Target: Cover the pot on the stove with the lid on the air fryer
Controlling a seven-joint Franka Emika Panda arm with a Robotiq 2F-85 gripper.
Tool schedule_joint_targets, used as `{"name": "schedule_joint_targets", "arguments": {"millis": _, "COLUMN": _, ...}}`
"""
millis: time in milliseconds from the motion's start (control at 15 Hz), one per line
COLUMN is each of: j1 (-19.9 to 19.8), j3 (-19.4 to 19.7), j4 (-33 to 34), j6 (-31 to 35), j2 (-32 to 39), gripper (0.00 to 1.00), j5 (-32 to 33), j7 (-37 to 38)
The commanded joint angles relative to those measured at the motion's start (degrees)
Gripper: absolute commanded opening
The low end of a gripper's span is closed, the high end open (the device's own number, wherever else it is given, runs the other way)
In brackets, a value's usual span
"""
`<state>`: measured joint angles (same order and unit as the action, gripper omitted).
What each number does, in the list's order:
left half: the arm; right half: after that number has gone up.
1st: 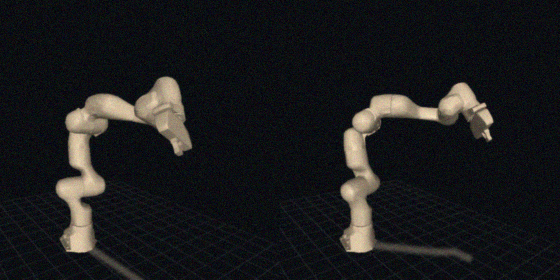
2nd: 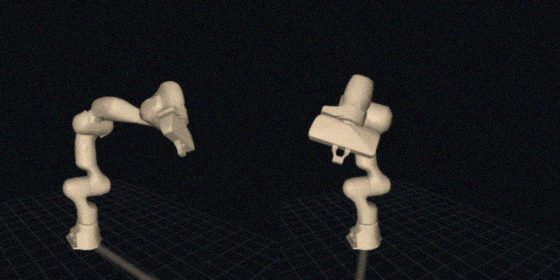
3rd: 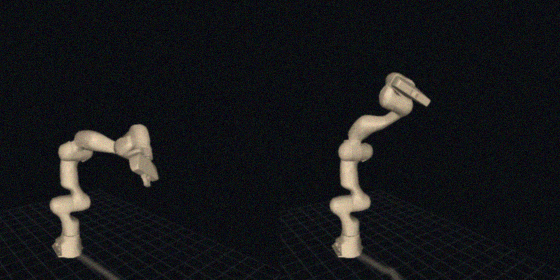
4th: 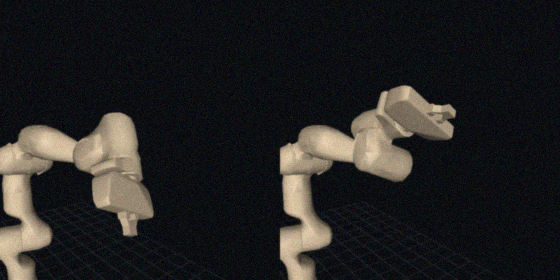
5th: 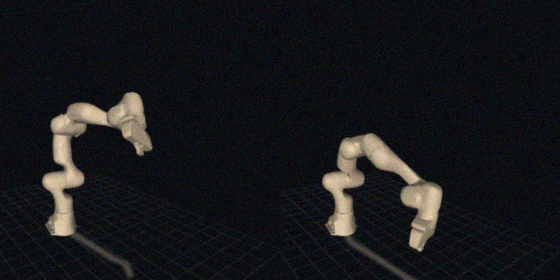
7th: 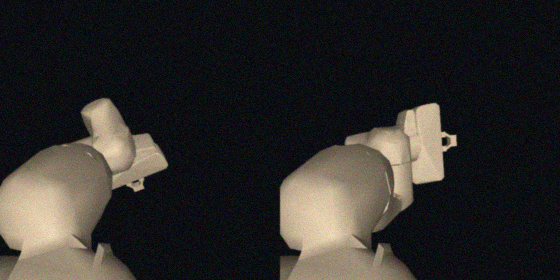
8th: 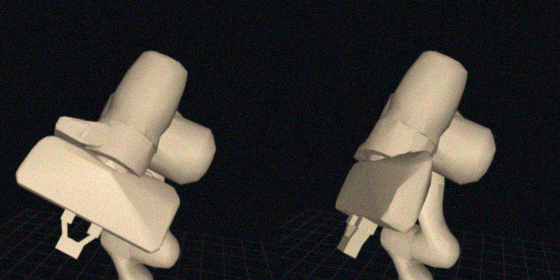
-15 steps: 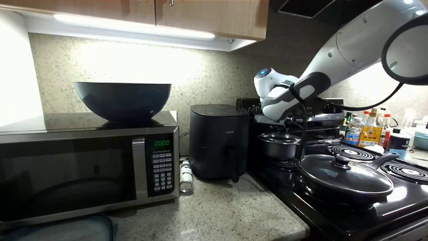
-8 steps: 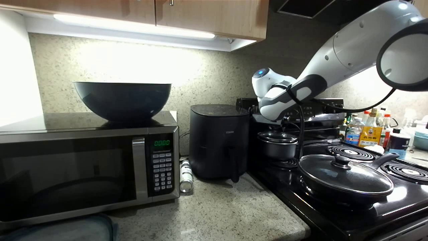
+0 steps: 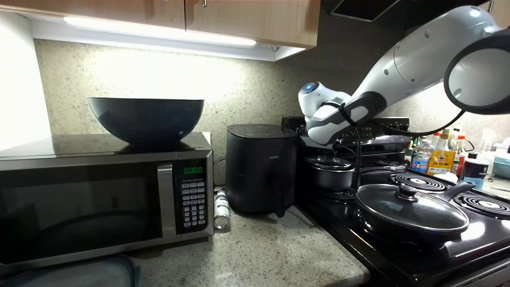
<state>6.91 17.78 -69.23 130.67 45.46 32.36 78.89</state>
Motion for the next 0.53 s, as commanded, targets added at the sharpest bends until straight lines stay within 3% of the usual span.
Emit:
{"name": "schedule_joint_targets", "arguments": {"millis": 0, "j1": -0.75, "j3": -0.45, "j4": 0.77, "j6": 0.5, "j2": 0.18, "gripper": 0.23, "j5": -1.08, "j7": -1.85}}
{"name": "schedule_joint_targets", "arguments": {"millis": 467, "j1": -0.86, "j3": -1.04, "j4": -1.58, "j6": 0.56, "j2": -1.13, "gripper": 0.23, "j5": -1.92, "j7": -2.43}}
